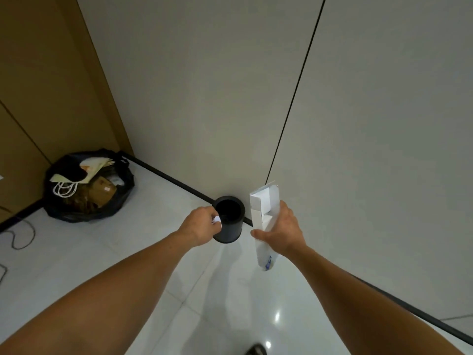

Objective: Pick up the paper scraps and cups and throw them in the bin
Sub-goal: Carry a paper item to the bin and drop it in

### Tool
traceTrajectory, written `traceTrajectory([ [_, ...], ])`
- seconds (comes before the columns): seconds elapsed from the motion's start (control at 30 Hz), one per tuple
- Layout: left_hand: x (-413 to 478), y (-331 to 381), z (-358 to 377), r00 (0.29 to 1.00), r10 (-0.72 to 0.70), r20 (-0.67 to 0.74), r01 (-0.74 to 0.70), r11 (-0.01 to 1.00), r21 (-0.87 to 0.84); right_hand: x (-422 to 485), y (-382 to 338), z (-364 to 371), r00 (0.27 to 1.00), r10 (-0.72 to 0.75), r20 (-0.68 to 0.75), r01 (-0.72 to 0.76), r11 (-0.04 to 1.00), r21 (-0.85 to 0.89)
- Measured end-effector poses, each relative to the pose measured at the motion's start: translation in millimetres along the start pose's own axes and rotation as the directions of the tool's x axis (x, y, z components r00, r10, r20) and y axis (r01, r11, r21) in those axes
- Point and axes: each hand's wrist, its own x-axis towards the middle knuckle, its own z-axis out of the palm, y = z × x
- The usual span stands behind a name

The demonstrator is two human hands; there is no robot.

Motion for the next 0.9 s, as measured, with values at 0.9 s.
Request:
traceTrajectory([
  [0.9, 474.1, -101.7, 57.2, 0.909, 0.039, 0.415, -0.056, 0.998, 0.029, 402.3, 26.2, 211.6, 0.875, 0.476, 0.087, -0.474, 0.809, 0.347],
])
